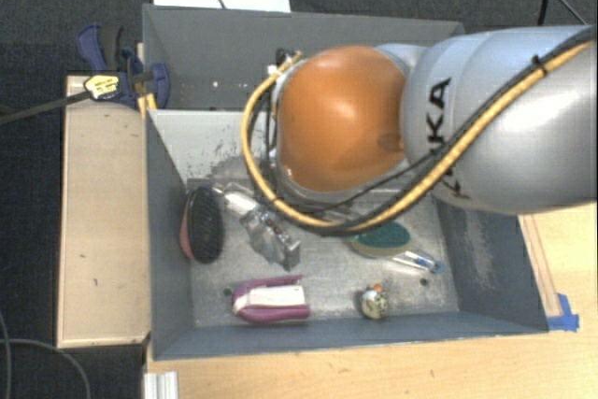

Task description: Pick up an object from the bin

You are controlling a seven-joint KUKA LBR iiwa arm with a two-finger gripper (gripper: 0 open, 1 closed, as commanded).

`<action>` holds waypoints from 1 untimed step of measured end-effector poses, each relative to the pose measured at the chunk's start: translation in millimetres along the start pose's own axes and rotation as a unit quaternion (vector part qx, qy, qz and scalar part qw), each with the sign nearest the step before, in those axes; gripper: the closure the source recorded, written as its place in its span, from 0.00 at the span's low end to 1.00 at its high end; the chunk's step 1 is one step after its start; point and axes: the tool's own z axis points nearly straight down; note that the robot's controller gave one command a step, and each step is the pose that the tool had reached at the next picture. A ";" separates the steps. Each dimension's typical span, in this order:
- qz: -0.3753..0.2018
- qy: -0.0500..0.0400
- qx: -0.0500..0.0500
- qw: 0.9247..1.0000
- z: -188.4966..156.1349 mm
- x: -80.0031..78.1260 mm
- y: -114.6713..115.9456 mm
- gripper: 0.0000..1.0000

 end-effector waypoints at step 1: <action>0.024 0.008 -0.002 1.000 74.5 15.9 -14.3 1.00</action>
Offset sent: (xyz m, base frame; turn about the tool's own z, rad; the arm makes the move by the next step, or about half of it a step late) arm -0.0021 -0.0195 -0.0710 0.0478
